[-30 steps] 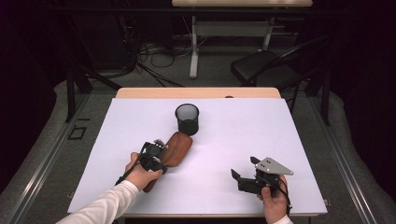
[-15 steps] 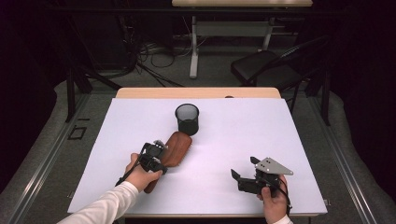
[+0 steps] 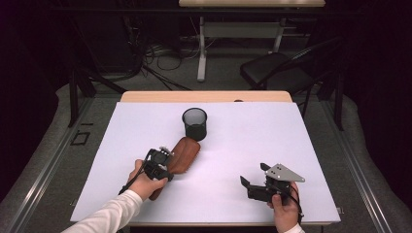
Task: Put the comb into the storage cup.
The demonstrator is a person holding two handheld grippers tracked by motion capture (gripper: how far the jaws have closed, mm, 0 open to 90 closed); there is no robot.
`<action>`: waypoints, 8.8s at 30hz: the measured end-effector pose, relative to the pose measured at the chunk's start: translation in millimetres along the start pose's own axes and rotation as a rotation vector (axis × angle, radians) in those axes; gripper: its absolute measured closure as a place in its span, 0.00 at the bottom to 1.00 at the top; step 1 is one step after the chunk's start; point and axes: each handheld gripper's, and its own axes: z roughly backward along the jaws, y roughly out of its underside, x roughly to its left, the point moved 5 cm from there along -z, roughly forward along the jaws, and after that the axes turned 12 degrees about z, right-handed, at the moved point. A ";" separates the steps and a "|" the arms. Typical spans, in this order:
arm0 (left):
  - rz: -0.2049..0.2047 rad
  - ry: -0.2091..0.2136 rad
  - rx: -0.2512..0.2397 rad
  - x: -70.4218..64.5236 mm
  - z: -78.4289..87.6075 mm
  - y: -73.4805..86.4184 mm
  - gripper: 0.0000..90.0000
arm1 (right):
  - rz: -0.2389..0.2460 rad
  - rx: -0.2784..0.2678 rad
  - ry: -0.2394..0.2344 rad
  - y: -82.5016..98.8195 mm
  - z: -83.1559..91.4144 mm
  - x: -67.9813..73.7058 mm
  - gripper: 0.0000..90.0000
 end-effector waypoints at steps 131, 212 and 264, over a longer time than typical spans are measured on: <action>0.046 0.311 -0.422 -8.4 103.8 -34.0 0.81 | -0.007 0.009 -0.004 1.4 -2.2 0.6 0.15; -0.016 0.490 -0.561 -54.5 100.5 -56.2 0.81 | -0.035 0.044 -0.039 -9.4 0.9 -8.5 0.15; 0.001 0.497 -0.556 -49.3 99.9 -56.4 0.81 | 0.129 0.285 -0.209 -70.0 -19.8 -22.8 0.05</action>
